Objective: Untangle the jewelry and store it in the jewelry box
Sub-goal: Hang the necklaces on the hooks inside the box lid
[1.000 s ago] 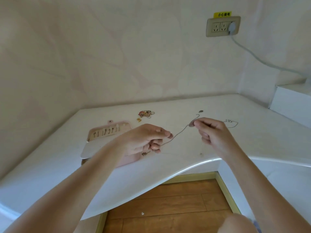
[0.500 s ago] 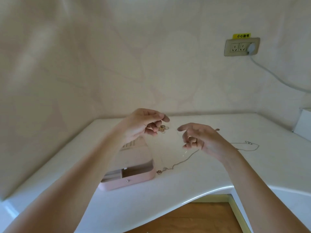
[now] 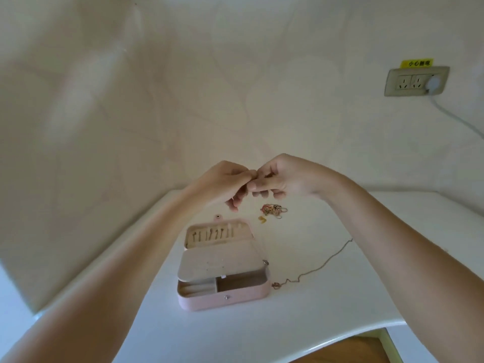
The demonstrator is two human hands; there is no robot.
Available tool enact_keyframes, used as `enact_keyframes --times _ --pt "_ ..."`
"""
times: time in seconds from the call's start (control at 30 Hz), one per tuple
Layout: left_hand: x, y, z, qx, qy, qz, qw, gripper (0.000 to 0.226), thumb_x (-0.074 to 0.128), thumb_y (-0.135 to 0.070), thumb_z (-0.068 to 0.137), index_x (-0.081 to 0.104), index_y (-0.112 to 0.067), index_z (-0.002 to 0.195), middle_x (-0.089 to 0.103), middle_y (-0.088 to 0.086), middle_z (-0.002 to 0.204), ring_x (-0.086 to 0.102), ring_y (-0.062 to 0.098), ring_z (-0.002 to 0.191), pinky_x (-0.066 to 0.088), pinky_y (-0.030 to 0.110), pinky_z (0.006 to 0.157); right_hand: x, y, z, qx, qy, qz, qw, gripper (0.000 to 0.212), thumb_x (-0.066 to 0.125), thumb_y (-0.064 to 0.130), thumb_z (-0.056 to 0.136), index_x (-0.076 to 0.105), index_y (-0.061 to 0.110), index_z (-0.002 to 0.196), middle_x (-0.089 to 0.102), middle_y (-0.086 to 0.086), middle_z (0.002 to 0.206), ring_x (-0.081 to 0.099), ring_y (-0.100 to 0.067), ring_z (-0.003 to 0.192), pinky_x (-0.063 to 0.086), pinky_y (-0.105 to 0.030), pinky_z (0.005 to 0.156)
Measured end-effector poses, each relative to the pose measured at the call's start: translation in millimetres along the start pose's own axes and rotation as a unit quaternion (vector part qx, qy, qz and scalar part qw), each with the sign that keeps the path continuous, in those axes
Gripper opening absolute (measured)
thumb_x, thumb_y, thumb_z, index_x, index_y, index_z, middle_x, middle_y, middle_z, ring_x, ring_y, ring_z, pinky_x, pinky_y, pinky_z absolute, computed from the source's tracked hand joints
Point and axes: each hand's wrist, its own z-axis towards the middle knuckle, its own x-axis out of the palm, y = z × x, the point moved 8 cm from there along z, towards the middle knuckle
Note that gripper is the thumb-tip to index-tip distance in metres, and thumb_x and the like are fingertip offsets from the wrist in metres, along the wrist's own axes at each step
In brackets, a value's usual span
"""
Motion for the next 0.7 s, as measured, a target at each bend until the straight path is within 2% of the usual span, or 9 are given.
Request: enact_keyframes --times 0.07,0.13,0.17,0.23,0.3,0.33,0.47,0.53,0.7 --pt "-5 18 -1 -0.042 0.005 -0.114 0.993 0.045 0.042 -0.033 0.099 0.061 -0.006 0.068 0.053 0.002 0.052 0.054 0.013 0.045 0.053 0.026 0.049 2 6 11 -0.003 0.021 -0.007 1.000 0.027 0.059 0.032 0.092 0.067 0.013 0.074 0.038 0.002 0.054 0.031 -0.009 0.047 0.027 -0.019 0.050" --pt "-3 45 -1 -0.092 -0.001 -0.178 0.980 0.049 0.040 -0.037 0.099 0.063 -0.007 0.069 0.060 0.003 0.057 0.059 0.014 0.052 0.057 0.031 0.061 -2 9 23 0.003 0.017 -0.015 1.000 0.029 0.055 0.033 0.095 0.069 0.014 0.077 0.031 0.001 0.055 0.025 -0.011 0.048 0.023 -0.020 0.050" --pt "0 62 -2 -0.111 -0.009 -0.162 0.981 0.046 0.040 -0.036 0.099 0.065 -0.008 0.072 0.064 0.004 0.064 0.062 0.015 0.060 0.056 0.035 0.071 -5 10 28 0.009 0.016 -0.024 1.000 0.029 0.054 0.032 0.095 0.071 0.014 0.080 0.031 0.001 0.055 0.024 -0.011 0.048 0.022 -0.019 0.047" --pt "6 95 -4 -0.117 -0.017 0.014 0.993 0.029 0.045 -0.028 0.097 0.068 -0.015 0.084 0.070 0.003 0.089 0.063 0.016 0.082 0.051 0.031 0.083 -11 10 39 0.019 0.009 -0.027 0.999 0.027 0.053 0.028 0.097 0.071 0.012 0.085 0.032 0.001 0.054 0.024 -0.009 0.043 0.019 -0.019 0.043" --pt "17 119 -13 -0.102 -0.004 0.178 0.979 0.023 0.046 -0.018 0.093 0.067 -0.022 0.101 0.065 -0.002 0.114 0.057 0.014 0.102 0.038 0.018 0.085 -17 9 50 0.025 -0.013 -0.031 0.999 0.027 0.050 0.024 0.099 0.070 0.011 0.088 0.036 0.002 0.053 0.023 -0.008 0.040 0.018 -0.019 0.041" --pt "22 130 -18 -0.102 -0.002 0.204 0.974 0.027 0.045 -0.015 0.091 0.066 -0.022 0.108 0.062 -0.003 0.119 0.055 0.014 0.108 0.035 0.017 0.085 -19 8 56 0.028 -0.026 -0.039 0.998 0.027 0.047 0.023 0.100 0.068 0.011 0.088 0.038 0.002 0.053 0.023 -0.009 0.040 0.018 -0.020 0.040" --pt "26 155 -24 -0.100 -0.050 0.235 0.965 0.026 0.044 -0.027 0.091 0.067 -0.017 0.099 0.063 -0.001 0.106 0.052 0.022 0.105 0.042 0.028 0.086 -21 3 77 0.035 -0.070 -0.088 0.993 0.030 0.035 0.021 0.103 0.056 0.013 0.084 0.045 -0.001 0.057 0.028 -0.009 0.038 0.023 -0.021 0.041" --pt "26 159 -22 -0.094 -0.058 0.267 0.957 0.029 0.042 -0.036 0.093 0.064 -0.017 0.095 0.060 0.000 0.103 0.045 0.023 0.105 0.039 0.032 0.085 -22 2 86 0.033 -0.081 -0.072 0.994 0.029 0.036 0.019 0.102 0.054 0.013 0.081 0.049 -0.003 0.061 0.034 -0.008 0.041 0.030 -0.019 0.043" --pt "27 157 -24 -0.066 -0.091 0.262 0.958 0.026 0.048 -0.045 0.091 0.061 -0.023 0.093 0.054 -0.003 0.105 0.040 0.020 0.108 0.033 0.031 0.091 -19 -3 103 0.026 -0.022 -0.002 0.999 0.024 0.048 0.014 0.098 0.066 0.010 0.083 0.057 -0.002 0.073 0.044 -0.009 0.054 0.047 -0.020 0.059"
